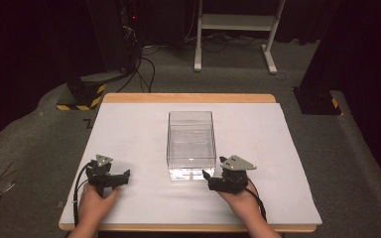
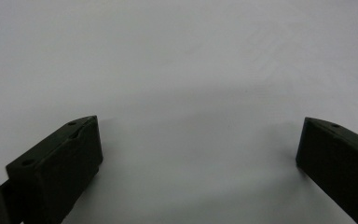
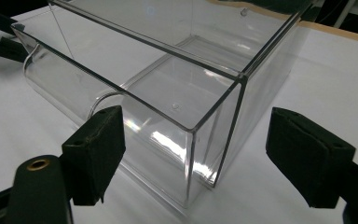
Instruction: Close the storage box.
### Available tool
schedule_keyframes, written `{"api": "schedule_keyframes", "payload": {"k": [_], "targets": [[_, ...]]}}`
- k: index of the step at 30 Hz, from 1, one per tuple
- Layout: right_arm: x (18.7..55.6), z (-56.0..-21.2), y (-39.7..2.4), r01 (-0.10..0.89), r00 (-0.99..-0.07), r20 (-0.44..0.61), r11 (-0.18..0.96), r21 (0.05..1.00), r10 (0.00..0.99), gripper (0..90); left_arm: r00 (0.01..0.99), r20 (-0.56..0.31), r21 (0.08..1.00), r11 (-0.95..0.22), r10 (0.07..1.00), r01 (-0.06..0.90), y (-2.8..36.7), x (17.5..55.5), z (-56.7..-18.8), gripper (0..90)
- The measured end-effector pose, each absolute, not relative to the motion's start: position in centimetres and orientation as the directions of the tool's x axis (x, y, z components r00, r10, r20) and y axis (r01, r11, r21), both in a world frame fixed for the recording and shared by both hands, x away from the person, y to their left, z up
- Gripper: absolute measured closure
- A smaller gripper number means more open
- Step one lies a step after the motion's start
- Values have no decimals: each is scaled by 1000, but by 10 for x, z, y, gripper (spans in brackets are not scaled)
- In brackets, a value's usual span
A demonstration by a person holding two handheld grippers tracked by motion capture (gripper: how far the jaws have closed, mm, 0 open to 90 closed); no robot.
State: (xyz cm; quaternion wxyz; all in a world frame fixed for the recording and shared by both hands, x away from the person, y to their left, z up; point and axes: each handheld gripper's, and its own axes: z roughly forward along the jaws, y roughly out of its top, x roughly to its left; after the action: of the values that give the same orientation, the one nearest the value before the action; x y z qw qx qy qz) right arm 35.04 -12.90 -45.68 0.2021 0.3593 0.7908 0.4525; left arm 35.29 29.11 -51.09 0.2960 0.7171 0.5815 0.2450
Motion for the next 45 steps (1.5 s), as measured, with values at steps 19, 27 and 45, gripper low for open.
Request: {"api": "schedule_keyframes", "payload": {"k": [19,27,45], "targets": [[370,-457,-126,399,-626,6,313,862,780,201,204,7,708,-149,979,690,291,353,-511,5],[377,-458,-124,399,-615,5,306,864,788,201,204,7,708,-149,979,690,291,353,-511,5],[390,-458,-121,417,-588,14,288,862,809,209,204,8,709,-149,979,690,291,353,-511,5]]}}
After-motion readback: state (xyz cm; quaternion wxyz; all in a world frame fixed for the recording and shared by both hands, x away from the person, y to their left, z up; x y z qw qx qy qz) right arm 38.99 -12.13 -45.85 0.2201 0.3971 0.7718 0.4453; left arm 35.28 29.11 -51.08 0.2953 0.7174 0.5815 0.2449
